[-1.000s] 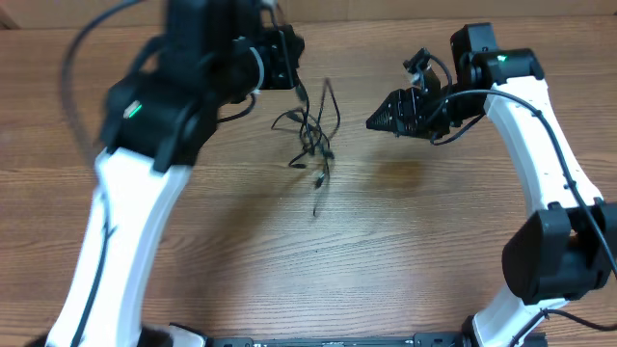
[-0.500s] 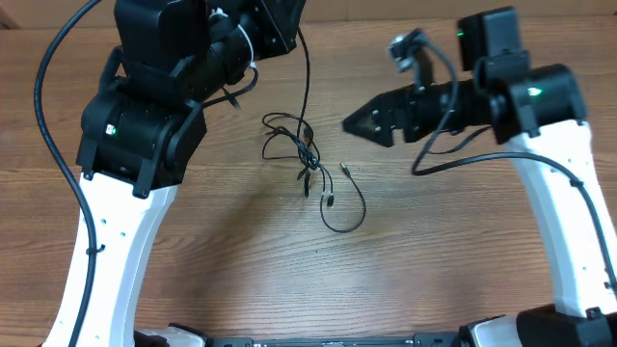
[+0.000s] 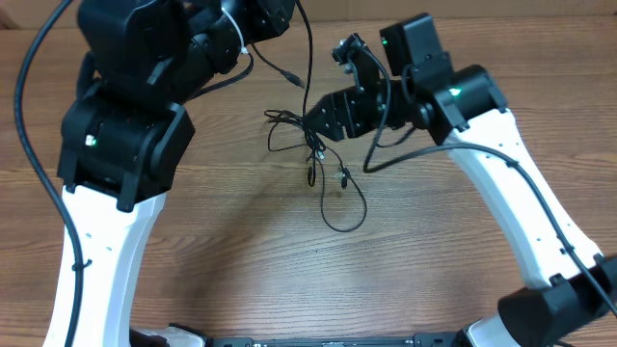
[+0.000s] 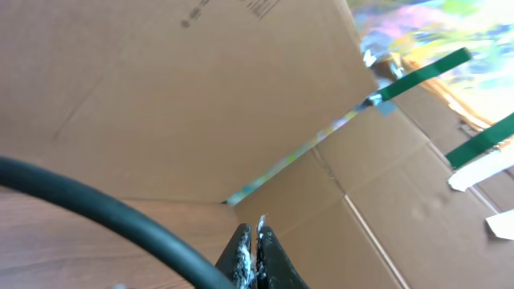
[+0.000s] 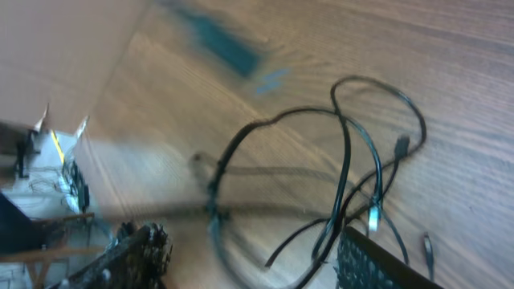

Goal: Untangle cables

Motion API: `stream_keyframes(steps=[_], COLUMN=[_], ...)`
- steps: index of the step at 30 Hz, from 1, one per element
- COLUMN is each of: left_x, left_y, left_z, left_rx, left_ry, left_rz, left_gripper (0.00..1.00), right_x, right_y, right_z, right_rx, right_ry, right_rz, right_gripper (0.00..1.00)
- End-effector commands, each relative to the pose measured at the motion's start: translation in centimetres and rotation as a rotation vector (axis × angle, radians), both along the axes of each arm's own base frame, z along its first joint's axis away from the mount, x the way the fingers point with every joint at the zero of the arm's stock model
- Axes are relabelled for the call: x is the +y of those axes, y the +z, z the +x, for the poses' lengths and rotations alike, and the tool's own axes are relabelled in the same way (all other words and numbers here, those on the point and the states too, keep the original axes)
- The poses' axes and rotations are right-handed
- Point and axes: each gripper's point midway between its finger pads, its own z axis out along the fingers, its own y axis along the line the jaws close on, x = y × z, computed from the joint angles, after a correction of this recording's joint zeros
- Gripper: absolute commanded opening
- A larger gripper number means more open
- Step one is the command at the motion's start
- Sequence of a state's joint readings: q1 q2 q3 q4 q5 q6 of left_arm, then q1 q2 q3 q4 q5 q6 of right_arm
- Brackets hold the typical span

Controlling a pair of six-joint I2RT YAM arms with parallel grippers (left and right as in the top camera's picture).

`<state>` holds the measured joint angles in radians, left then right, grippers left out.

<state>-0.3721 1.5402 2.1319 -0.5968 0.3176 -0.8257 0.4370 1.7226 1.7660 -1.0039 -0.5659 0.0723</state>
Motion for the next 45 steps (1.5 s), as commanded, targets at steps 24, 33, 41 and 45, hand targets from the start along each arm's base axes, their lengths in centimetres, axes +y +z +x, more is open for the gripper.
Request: stream_keyframes(steps=[24, 33, 41, 45], left_x=[8.0, 11.9, 20.1, 24.7], left_y=[9.9, 0.5, -3.3, -3.0], left_z=[-5.2, -1.5, -0.5, -0.6], left_rx=[-0.17, 0.06, 0.167, 0.163], left_ry=[-0.085, 0.144, 0.433, 0.559], left_rz=[-0.193, 0.075, 0.22, 0.222], left_gripper=[0.04, 0.04, 0.04, 0.04], right_x=[-2.1, -3.9, -7.9, -9.2], right_y=[-16.7, -13.4, -10.9, -11.2], right_z=[5.0, 4.4, 3.7, 3.8], right_rx=[0.311, 0.243, 0.242, 0.269], right_ry=[-0.465, -0.352, -0.392, -0.419], right_rz=[-0.277, -0.262, -0.276, -0.285], right_gripper=[0.61, 0.65, 0.66, 0.66])
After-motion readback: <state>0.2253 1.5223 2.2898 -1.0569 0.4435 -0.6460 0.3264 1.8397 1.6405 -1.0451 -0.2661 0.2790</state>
